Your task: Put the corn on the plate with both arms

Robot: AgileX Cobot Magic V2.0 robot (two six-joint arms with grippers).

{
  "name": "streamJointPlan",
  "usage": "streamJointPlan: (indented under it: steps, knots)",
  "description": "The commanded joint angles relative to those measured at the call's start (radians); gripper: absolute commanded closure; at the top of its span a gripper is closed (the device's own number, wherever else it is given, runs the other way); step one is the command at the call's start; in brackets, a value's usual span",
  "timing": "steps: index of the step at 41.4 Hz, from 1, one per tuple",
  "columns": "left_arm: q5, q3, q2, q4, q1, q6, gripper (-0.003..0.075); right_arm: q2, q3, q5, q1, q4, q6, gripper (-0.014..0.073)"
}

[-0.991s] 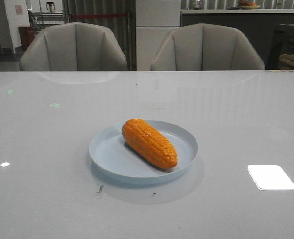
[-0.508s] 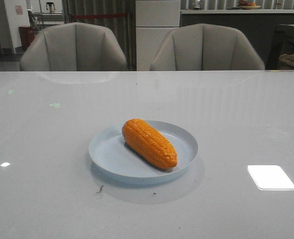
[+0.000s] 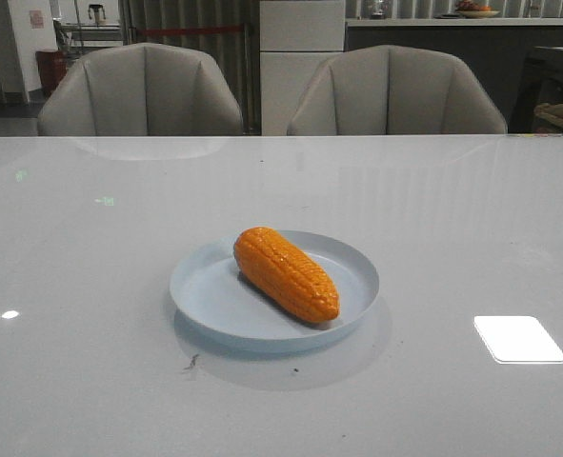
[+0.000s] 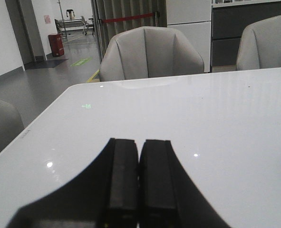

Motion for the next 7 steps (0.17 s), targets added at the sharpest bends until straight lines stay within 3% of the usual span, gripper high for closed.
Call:
streamJointPlan:
  steps: [1, 7]
  knots:
    - [-0.076, 0.038, -0.017, -0.003, -0.002, -0.009, 0.0624, -0.021, -0.021, -0.083, 0.001, -0.009, 0.000, 0.0538]
    - [-0.076, 0.038, -0.017, -0.003, -0.002, -0.009, 0.0624, -0.021, -0.021, -0.083, 0.001, -0.009, 0.000, 0.0538]
